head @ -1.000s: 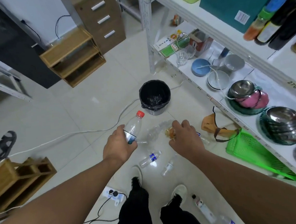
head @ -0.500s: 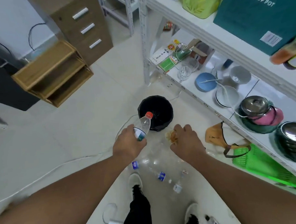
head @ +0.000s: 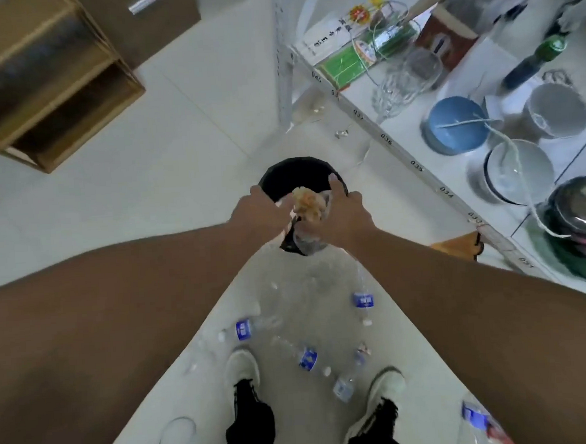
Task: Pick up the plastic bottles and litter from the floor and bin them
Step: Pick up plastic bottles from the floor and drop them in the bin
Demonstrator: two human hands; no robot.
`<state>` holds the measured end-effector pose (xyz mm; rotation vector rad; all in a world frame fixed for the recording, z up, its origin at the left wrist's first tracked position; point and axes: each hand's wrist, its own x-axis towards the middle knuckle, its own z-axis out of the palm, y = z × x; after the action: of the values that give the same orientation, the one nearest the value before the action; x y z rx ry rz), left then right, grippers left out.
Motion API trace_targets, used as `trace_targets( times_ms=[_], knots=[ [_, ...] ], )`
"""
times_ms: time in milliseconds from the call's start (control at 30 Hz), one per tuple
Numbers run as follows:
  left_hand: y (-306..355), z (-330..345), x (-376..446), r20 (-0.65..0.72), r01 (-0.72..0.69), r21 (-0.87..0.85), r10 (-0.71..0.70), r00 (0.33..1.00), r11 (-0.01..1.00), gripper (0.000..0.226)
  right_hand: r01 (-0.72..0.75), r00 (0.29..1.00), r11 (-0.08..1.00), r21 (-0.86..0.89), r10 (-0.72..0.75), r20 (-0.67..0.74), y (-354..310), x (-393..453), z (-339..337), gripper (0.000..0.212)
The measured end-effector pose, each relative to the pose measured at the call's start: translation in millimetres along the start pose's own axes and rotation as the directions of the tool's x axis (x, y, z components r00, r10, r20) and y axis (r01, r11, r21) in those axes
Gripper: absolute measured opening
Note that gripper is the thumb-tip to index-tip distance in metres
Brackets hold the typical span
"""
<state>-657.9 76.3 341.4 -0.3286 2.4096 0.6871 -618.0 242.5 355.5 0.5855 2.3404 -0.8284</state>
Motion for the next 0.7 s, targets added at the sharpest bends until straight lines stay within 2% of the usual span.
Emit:
trace_targets(
  times_ms=[33,133,200,333,467,700],
  knots=[
    [0.2,5.9,4.6,-0.03,0.012,-0.027,-0.013,0.999,1.0,0.072,-0.02,1.0,0.999,0.033,0.019,0.013,3.1,8.0,3.5,0.12],
    [-12.4,12.0,-5.4,-0.11,-0.021,-0.058,0.015,0.994,0.998,0.061,-0.036,0.998,0.991,0.131,0.041,-0.038,22.4,10.6,10.9,0.095],
    [-31.4,11.9,-20.8,-0.108,-0.008,-0.019,0.006,0.994,1.0,0.059,-0.045,0.998,0.986,0.163,0.051,-0.034,35.9,-6.2,12.1,0.09],
    [-64.7,4.9,-53.0,-0.084,0.046,0.061,-0.041,0.996,0.997,0.064,-0.033,0.997,0.999,0.006,0.033,0.067,65.0,-47.9,11.9,0.078],
    [-71.3,-13.0,-81.0,-0.093,0.019,0.144,-0.006,0.996,0.989,0.07,0.001,0.995,0.99,-0.138,0.013,0.095,70.3,-78.9,5.4,0.082],
    [-51.4,-52.4,-125.1,-0.048,-0.145,0.245,0.161,0.986,0.959,0.077,0.043,0.999,0.992,-0.119,-0.04,0.024,38.9,-132.0,-23.6,0.092]
  ],
)
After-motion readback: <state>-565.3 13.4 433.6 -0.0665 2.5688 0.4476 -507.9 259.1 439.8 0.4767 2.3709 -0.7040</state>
